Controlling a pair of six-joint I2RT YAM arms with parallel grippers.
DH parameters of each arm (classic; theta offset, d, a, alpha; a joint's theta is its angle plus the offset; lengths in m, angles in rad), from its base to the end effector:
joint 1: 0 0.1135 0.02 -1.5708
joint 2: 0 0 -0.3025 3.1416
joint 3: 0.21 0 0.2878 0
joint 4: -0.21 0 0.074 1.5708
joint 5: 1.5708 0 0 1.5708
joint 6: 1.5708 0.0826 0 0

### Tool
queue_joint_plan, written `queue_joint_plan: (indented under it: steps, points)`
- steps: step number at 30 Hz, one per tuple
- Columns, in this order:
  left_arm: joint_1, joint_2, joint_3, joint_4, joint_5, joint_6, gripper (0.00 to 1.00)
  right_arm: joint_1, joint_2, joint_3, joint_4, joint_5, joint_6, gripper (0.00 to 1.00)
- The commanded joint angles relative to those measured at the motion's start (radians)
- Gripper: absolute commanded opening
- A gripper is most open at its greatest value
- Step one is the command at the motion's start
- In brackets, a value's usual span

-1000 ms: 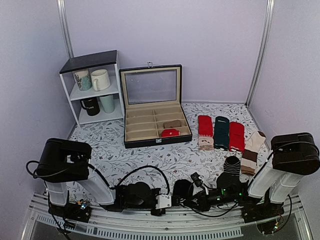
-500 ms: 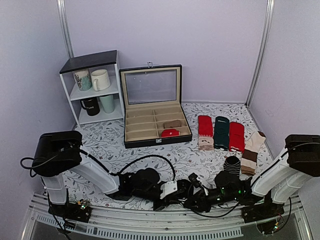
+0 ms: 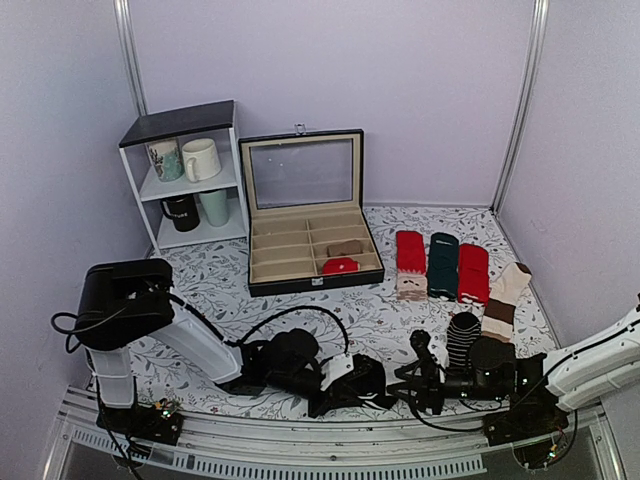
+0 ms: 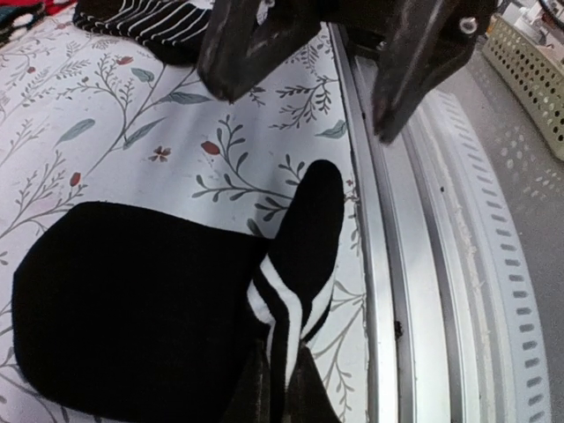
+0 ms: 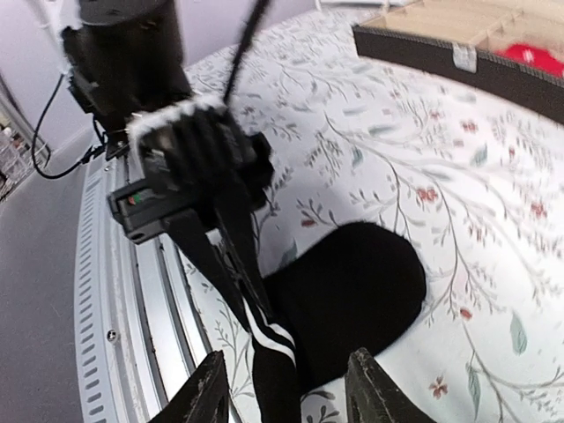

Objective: Roll the socks
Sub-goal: Roll a pair of socks at the center of the board.

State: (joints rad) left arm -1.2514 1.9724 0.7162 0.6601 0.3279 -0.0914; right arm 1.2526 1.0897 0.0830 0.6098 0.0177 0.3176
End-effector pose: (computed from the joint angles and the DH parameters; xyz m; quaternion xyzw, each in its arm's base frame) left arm 0.1030 -0.3960 0.0574 0.5417 0.6873 -0.4003 0.2720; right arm 0.0720 0.2138 0.1153 -0.3708 0.7455 0.3863 0.3969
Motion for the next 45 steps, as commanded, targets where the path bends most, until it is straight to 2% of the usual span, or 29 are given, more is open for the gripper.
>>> queue_joint_plan:
  steps: [1,9,13,21,33,37,44,45]
  points:
    - [0.01,0.108,-0.063,-0.288,-0.045,-0.022,0.0,0.013,-0.017,-0.01,0.034,-0.001,-0.131,0.46]
    - [0.013,0.11,-0.064,-0.29,-0.048,-0.022,0.0,0.028,0.267,0.061,0.124,-0.022,-0.142,0.46]
    - [0.016,0.109,-0.066,-0.292,-0.043,-0.023,0.0,0.03,0.318,0.067,0.192,-0.02,-0.163,0.47]
    - [0.017,0.121,-0.061,-0.292,-0.035,-0.025,0.0,0.03,0.408,0.119,0.179,-0.079,-0.184,0.46]
    - [0.019,0.126,-0.059,-0.289,-0.03,-0.024,0.0,0.03,0.441,0.114,0.131,-0.091,-0.105,0.22]
    - [0.018,0.111,-0.062,-0.274,-0.044,-0.02,0.0,0.03,0.478,0.14,0.089,-0.107,-0.084,0.18]
    - [0.019,0.03,-0.074,-0.214,-0.095,0.025,0.26,0.028,0.542,0.186,-0.012,-0.12,0.038,0.13]
    - [0.017,0.011,-0.08,-0.199,-0.109,0.031,0.27,0.026,0.546,0.184,-0.018,-0.128,0.065,0.13]
